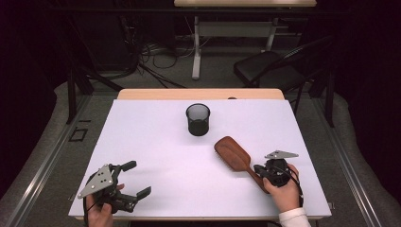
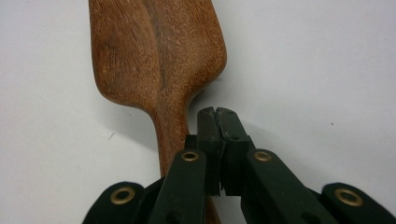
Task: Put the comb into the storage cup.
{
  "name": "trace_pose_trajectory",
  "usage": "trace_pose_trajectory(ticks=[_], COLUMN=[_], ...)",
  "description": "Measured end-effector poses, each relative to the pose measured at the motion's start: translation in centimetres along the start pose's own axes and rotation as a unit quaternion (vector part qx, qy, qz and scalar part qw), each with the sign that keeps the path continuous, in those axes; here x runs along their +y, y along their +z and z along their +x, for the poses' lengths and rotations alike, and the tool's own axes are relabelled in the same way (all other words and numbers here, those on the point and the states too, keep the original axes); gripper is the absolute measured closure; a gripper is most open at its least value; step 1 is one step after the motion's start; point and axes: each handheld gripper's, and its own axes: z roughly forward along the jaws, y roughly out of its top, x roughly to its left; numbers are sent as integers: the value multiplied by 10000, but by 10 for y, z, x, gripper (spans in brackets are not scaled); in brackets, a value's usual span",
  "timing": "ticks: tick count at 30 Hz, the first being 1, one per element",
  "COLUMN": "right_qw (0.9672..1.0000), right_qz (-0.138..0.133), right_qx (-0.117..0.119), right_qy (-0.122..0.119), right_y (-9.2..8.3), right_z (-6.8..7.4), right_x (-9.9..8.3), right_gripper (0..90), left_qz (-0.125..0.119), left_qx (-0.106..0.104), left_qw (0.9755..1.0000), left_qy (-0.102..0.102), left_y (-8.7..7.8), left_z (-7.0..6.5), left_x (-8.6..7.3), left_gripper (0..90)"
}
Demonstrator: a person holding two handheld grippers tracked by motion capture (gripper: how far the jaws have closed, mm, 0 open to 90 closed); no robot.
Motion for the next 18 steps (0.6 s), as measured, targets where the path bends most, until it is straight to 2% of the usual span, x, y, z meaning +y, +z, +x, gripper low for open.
trace_pose_trajectory(ticks=[9, 11, 18], right_qw=[9999, 9998, 9995], right_qz=[-87, -175, -270], right_qx=[-77, -109, -99], right_qy=[-89, -64, -113], right_y=[-3, -6, -10], right_z=[-1, -1, -2], right_x=[1, 1, 3], right_gripper=[842, 825, 769], left_qz=[12, 8, 8], left_qx=[-3, -14, -12], left_qw=[10000, 10000, 10000], left_qy=[15, 15, 12], left_y=[1, 1, 1], left_z=[0, 0, 0], left_x=[0, 0, 0], left_gripper=[2, 2, 3])
